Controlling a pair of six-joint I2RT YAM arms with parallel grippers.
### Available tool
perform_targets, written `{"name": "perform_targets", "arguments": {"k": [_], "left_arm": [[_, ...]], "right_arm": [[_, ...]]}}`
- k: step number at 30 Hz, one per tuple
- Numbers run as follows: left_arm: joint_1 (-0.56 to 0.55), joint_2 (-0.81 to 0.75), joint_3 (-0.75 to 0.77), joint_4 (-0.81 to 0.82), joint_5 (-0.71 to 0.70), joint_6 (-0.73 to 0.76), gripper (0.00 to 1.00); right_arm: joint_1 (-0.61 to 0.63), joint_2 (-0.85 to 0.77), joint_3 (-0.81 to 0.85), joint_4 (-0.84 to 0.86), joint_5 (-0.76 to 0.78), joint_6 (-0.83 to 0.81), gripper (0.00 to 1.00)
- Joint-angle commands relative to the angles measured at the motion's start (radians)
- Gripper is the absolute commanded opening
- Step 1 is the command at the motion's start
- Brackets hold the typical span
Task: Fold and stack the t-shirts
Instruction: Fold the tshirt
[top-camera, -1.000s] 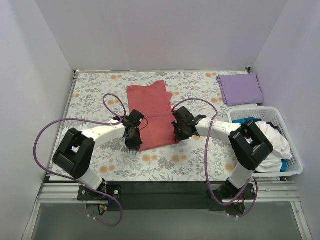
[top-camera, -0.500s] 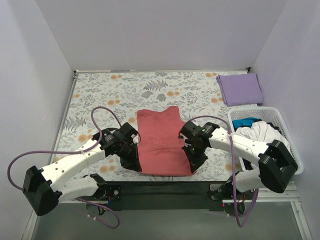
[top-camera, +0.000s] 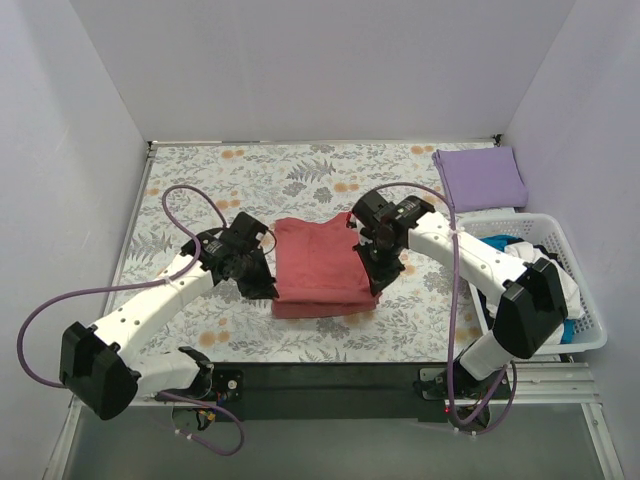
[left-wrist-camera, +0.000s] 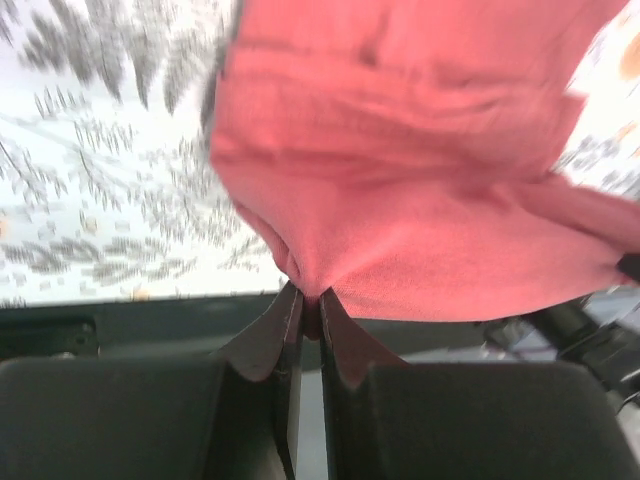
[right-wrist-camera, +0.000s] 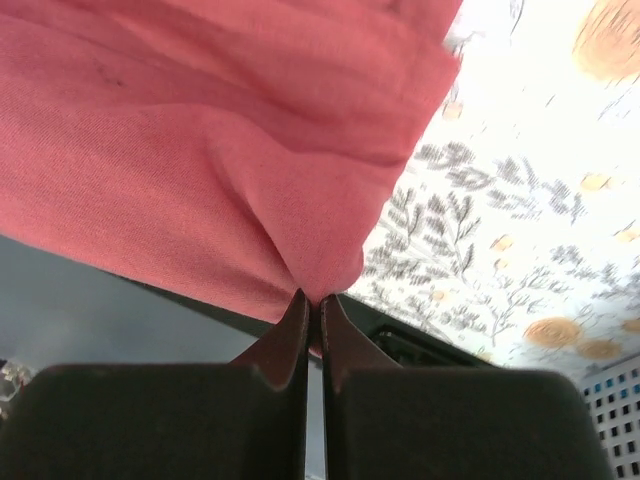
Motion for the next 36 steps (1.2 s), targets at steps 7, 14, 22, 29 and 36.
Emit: {"name": "perform_targets", "arguments": {"k": [7,14,22,29,36], "left_arm": [[0.139,0.054,0.113,0.107,-0.069,0.108,0.00],[0.187,0.132,0.193,0.153,-0.060,0.166,0.00],[0.245,0.245,0.259,0.232,-0.060,0.221,0.00],[0.253,0.365,0.327,0.303,-0.117,0.261,0.00],[0.256,0.445,0.322,0.413,-0.175,0.282,0.00]], "right_arm": [[-0.068,0.111,0.209,-0.029,0.020,-0.080,0.01],[-0.117,0.177,0.329,-0.030,0.000,-0.115,0.01],[-0.180,0.272,0.432,-0.029,-0.014,-0.141,0.01],[-0.214,0.390,0.536,-0.024,-0.033,-0.162,0.01],[-0.245,0.485,0.622,0.000,-0.048,-0.162,0.01]]}}
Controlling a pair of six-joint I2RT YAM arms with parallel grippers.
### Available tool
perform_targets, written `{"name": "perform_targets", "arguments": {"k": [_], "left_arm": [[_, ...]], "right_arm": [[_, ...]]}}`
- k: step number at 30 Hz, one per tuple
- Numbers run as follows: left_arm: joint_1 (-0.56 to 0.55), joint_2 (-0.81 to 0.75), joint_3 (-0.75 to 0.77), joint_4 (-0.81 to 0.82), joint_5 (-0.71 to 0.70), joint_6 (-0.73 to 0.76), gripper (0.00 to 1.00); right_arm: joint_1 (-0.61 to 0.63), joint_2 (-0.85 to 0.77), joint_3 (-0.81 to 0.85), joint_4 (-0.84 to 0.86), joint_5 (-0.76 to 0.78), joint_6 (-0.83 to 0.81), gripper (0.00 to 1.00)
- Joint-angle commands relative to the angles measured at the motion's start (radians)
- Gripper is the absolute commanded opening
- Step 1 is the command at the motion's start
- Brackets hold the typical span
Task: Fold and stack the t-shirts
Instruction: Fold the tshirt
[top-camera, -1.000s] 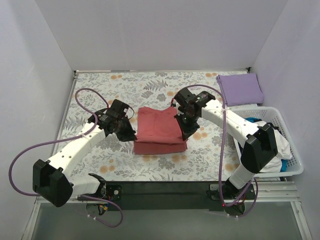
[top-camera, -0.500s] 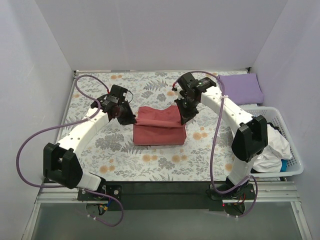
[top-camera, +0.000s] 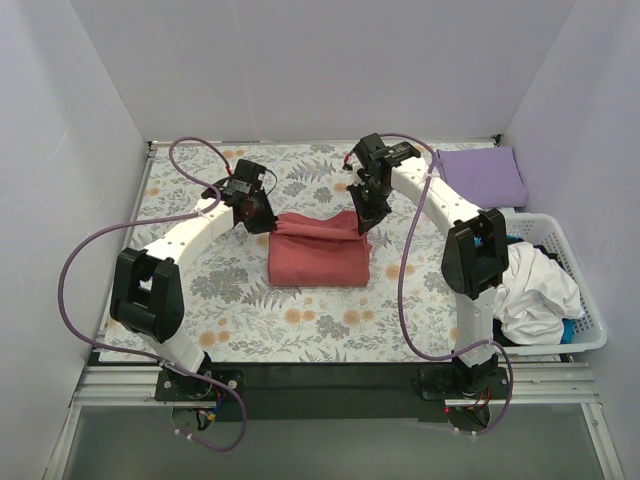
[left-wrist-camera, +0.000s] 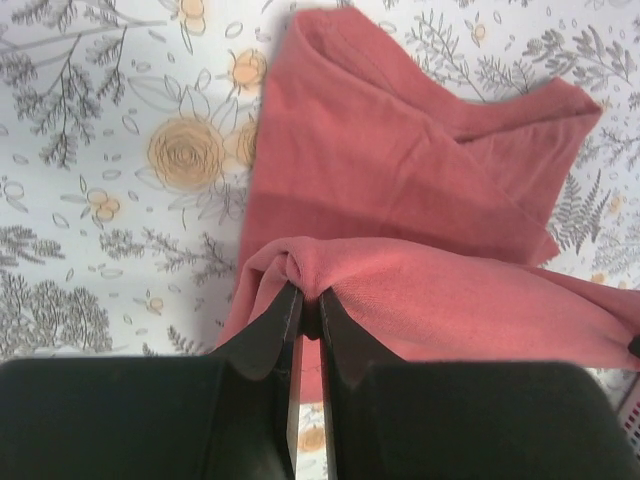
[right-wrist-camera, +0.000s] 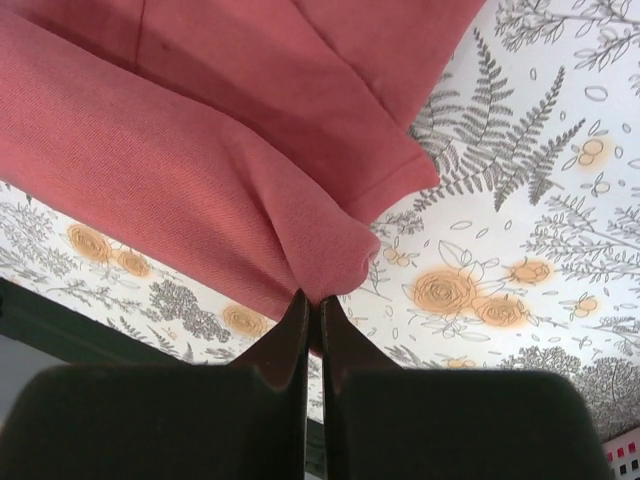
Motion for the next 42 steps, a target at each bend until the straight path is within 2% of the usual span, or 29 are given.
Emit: {"name": "perform_targets", "arguments": {"k": [1,10,14,22,23,26,27,29,30,34,39,40,41,42], "left_arm": [[0.013,0.013,0.021,0.106,-0.077,0.033,0.00],[0.030,0.108,0.006,0.274,-0.083,0.055,0.00],[0.034,0.181,0.009,0.299,-0.086,0.045,0.00],[0.034,0.214,-0.010,0.374,-0.115,0.036,0.01],[0.034,0.211,-0.016,0.379,-0.115,0.033,0.05],[0.034,0.183,-0.026,0.385,-0.115,0.022,0.15],[0.034,0.174,-0.037,0.388,-0.112,0.021,0.23],[0.034,0.139,-0.052,0.391,-0.095,0.015,0.35],[0.034,0.125,-0.068,0.391,-0.091,0.009,0.53],[0.034,0.040,-0.126,0.397,-0.072,-0.011,0.77],[0.017,-0.120,-0.229,0.426,-0.016,-0.007,0.74],[0.010,-0.133,-0.250,0.440,0.004,-0.004,0.71],[0.007,-0.142,-0.293,0.454,0.021,-0.001,0.64],[0.002,-0.147,-0.312,0.471,0.090,0.004,0.61]], "right_arm": [[-0.021,0.032,0.070,0.006,-0.011,-0.015,0.01],[-0.056,0.104,0.055,0.093,-0.018,0.001,0.01],[-0.071,0.125,0.015,0.150,-0.013,0.011,0.01],[-0.085,0.132,-0.054,0.270,0.027,0.025,0.01],[-0.087,0.126,-0.057,0.279,0.033,0.025,0.01],[-0.085,0.084,-0.082,0.334,0.039,0.020,0.15],[-0.084,0.067,-0.094,0.354,0.039,0.019,0.25],[-0.081,0.002,-0.125,0.418,0.041,0.017,0.34],[-0.078,-0.023,-0.166,0.441,0.057,0.020,0.39],[-0.059,-0.186,-0.341,0.618,0.064,0.037,0.47],[-0.053,-0.361,-0.570,0.851,-0.083,0.022,0.50],[-0.053,-0.373,-0.628,0.874,-0.117,0.016,0.50],[-0.053,-0.376,-0.645,0.897,-0.155,0.010,0.50],[-0.053,-0.372,-0.657,0.917,-0.213,0.004,0.50]]}}
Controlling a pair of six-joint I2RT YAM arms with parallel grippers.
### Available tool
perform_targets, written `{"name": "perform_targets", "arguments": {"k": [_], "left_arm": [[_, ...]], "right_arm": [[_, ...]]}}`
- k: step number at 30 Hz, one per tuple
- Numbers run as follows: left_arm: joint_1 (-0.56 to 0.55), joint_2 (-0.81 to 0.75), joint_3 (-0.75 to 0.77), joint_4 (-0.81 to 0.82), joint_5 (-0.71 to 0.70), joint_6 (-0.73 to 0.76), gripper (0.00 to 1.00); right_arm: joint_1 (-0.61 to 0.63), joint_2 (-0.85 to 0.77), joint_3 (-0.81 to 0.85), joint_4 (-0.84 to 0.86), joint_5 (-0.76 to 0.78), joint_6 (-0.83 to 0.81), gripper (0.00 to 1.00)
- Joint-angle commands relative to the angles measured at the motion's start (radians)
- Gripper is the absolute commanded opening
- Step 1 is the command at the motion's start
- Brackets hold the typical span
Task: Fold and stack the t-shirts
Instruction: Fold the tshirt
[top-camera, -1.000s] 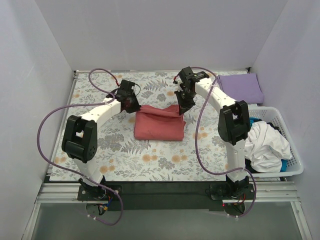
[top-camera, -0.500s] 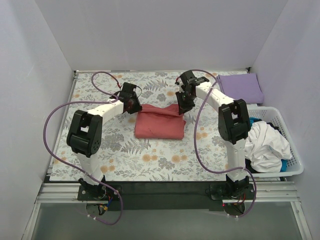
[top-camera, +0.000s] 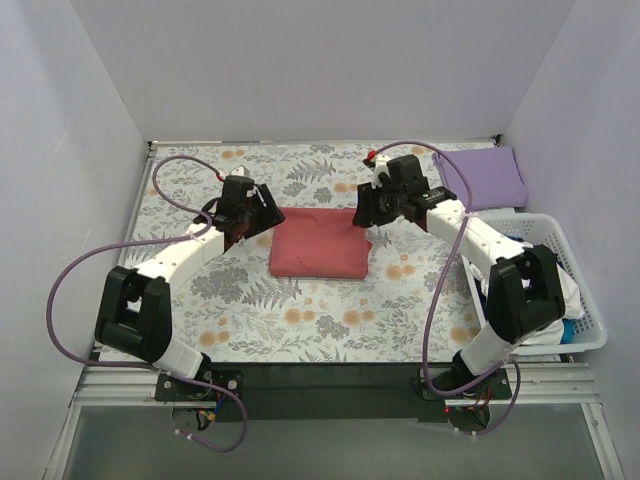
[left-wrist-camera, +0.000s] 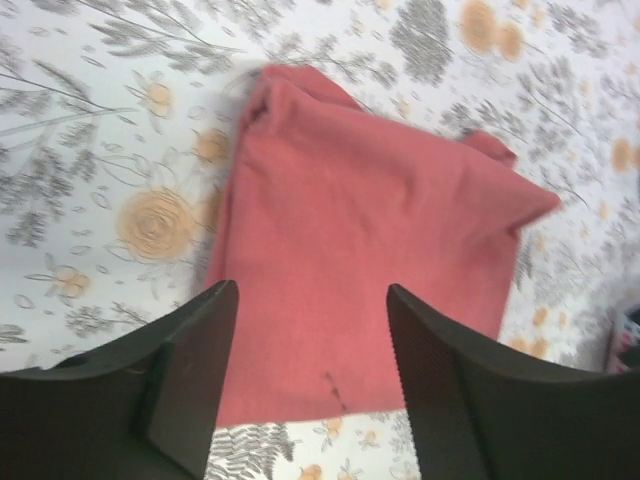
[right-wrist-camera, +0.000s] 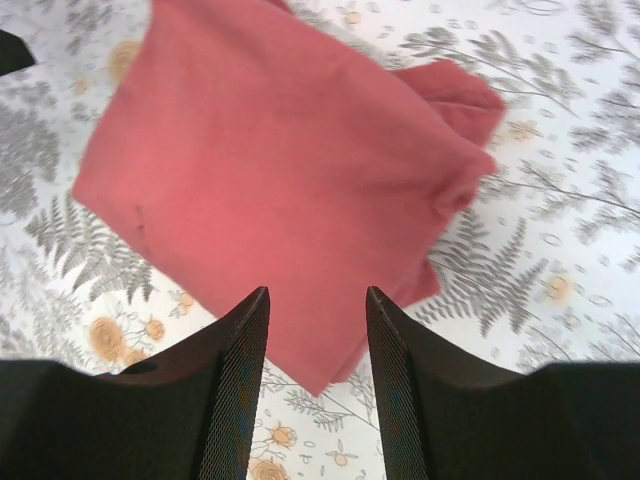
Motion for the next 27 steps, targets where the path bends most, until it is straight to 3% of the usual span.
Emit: {"name": "perform_targets", "arguments": {"k": [1,2,5,9,14,18,21,27], "left_arm": [[-0.019,-0.047,-0.076,0.093,0.133,0.013,0.58],[-0.020,-0.034,-0.084,0.109,0.155,0.015,0.51],[-0.020,0.049,-0.046,0.156,0.193,0.024,0.44],[0.004,0.225,0.121,0.184,0.187,0.023,0.33],[0.057,0.480,0.285,0.212,0.231,0.009,0.31],[0.107,0.583,0.367,0.210,0.268,-0.016,0.31],[0.142,0.592,0.373,0.219,0.304,-0.042,0.35],[0.152,0.412,0.289,0.255,0.376,-0.080,0.63]], "right_arm": [[0.005,0.015,-0.069,0.170,-0.181,-0.023,0.50],[0.004,0.046,-0.069,0.174,-0.204,-0.030,0.50],[-0.001,0.119,-0.052,0.226,-0.264,-0.039,0.49],[-0.050,0.242,0.030,0.285,-0.373,-0.028,0.49],[-0.139,0.435,0.142,0.367,-0.461,0.016,0.48],[-0.186,0.540,0.257,0.406,-0.510,0.097,0.48],[-0.212,0.595,0.308,0.414,-0.537,0.151,0.48],[-0.217,0.510,0.270,0.498,-0.583,0.263,0.48]]}}
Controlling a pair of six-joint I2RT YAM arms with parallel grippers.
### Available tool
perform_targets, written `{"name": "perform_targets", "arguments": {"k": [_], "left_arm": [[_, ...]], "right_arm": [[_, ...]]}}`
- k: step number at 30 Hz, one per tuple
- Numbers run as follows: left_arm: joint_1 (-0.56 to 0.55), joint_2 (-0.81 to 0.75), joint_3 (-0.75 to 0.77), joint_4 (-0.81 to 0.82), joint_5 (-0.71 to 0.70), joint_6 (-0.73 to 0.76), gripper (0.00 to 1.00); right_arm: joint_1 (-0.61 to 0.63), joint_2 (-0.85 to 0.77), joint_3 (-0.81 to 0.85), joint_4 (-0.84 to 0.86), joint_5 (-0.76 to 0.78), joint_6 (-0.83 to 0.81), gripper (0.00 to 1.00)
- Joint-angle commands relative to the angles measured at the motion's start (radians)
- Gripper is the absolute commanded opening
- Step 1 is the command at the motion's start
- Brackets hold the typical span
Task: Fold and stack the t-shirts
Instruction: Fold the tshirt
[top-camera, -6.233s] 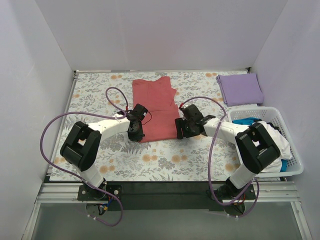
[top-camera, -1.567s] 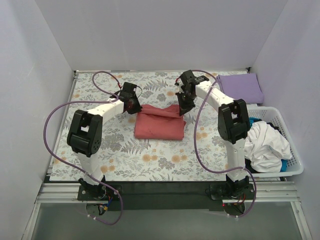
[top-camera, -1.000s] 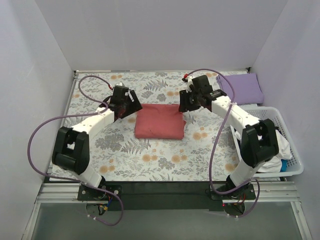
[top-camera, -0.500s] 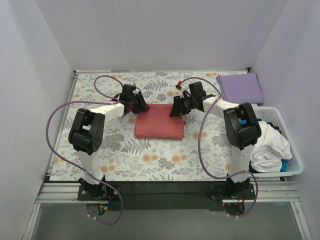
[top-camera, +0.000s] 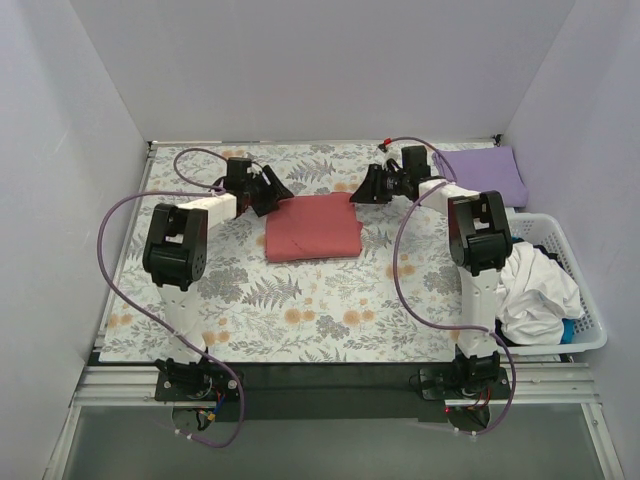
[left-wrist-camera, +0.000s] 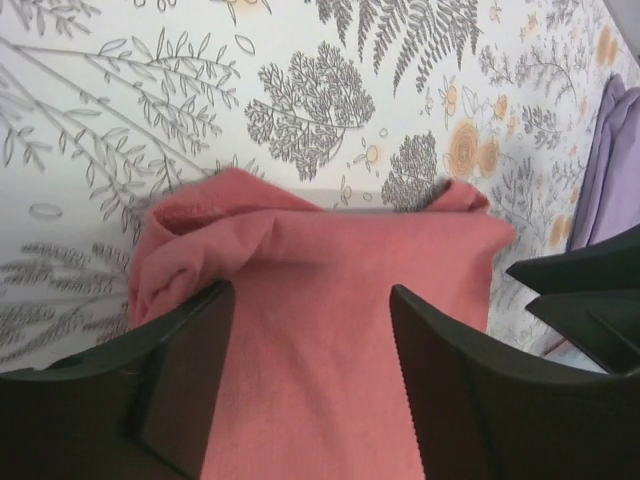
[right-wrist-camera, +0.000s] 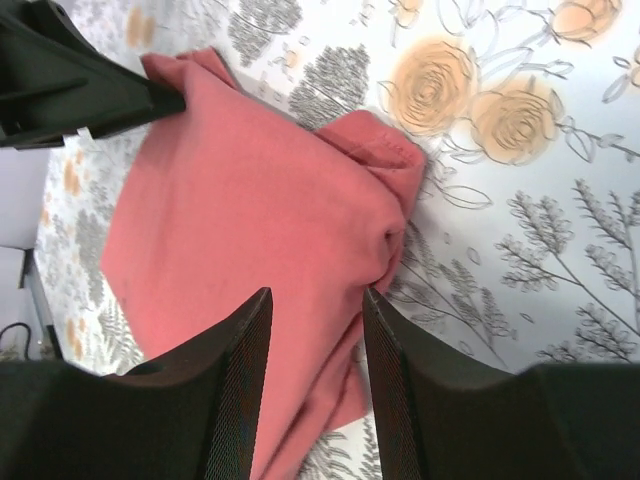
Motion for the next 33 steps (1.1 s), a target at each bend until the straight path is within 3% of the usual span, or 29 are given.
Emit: {"name": "perform_targets", "arguments": {"k": [1,7,9,12,13,16,20,24,27,30,33], "left_arm": [[0.007,-0.179,-0.061,0.003,0.019,-0.019,0.65],[-0.004,-0.449,-0.280,0.044,0.010,-0.071,0.69],[-0.016,-0.495,-0.355,0.070,0.014,-0.091,0.65],[-0.036,-0.541,-0.504,0.142,0.030,-0.144,0.47],[-0.039,-0.537,-0.564,0.159,0.039,-0.153,0.36],[-0.040,-0.483,-0.645,0.210,0.030,-0.214,0.19],[-0.034,-0.431,-0.695,0.221,-0.011,-0.298,0.11],[-0.010,-0.503,-0.759,0.189,-0.079,-0.331,0.08],[0.027,-0.599,-0.769,0.138,-0.123,-0.307,0.10],[0.041,-0.641,-0.692,0.106,-0.133,-0.264,0.18],[0.058,-0.586,-0.576,0.115,-0.114,-0.233,0.23]], "right_arm": [[0.012,-0.137,-0.043,0.128,-0.067,0.110,0.48],[0.065,-0.287,-0.259,0.311,-0.133,0.254,0.47],[0.102,-0.300,-0.348,0.377,-0.158,0.299,0.45],[0.148,-0.288,-0.449,0.519,-0.184,0.375,0.43],[0.157,-0.262,-0.466,0.545,-0.188,0.388,0.42],[0.168,-0.188,-0.522,0.680,-0.198,0.443,0.39],[0.153,-0.088,-0.535,0.695,-0.202,0.437,0.35],[0.112,-0.073,-0.589,0.697,-0.178,0.426,0.34],[0.087,-0.155,-0.601,0.691,-0.187,0.426,0.34],[0.081,-0.215,-0.546,0.689,-0.187,0.443,0.34],[0.079,-0.205,-0.424,0.688,-0.185,0.489,0.35]]}}
